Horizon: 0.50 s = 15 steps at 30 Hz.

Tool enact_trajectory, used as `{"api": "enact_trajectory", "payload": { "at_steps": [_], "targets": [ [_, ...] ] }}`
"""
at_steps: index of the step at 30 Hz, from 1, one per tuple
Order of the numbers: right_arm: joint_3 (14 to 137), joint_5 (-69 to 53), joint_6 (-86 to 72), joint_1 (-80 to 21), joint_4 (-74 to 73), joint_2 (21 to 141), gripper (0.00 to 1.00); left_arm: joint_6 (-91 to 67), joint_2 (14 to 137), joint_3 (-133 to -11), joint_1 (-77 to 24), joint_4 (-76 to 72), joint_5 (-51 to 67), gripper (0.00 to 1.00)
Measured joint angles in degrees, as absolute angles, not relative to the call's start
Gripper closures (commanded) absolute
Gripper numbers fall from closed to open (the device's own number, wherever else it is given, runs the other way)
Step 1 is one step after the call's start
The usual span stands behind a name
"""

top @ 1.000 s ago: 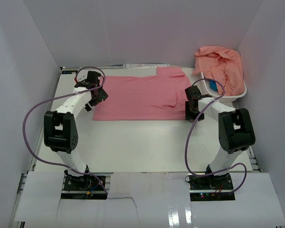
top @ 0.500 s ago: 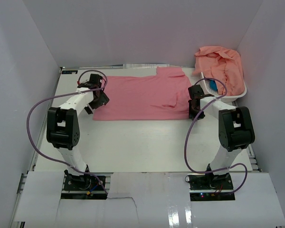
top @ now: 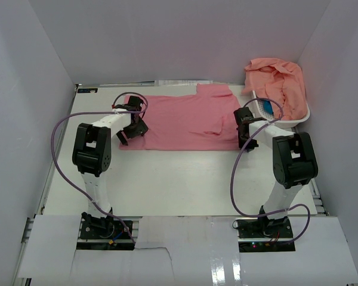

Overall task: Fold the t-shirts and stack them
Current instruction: Fold the flattened tshirt in 1/3 of the way

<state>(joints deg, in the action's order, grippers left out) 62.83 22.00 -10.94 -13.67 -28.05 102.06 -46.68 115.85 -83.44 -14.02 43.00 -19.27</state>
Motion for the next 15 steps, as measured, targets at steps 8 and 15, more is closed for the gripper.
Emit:
{"api": "enact_trajectory", "payload": {
  "at_steps": [8, 15],
  "targets": [
    [65.8, 39.5, -13.6, -20.7, -34.7, 107.9, 0.92, -47.1, 115.8, -83.3, -14.0, 42.8, -19.3, 0.05],
    [65.8, 44.3, -16.3, -20.7, -37.4, 108.4, 0.92, -48.3, 112.8, -78.6, -14.1, 40.6, -20.8, 0.04]
  ]
}}
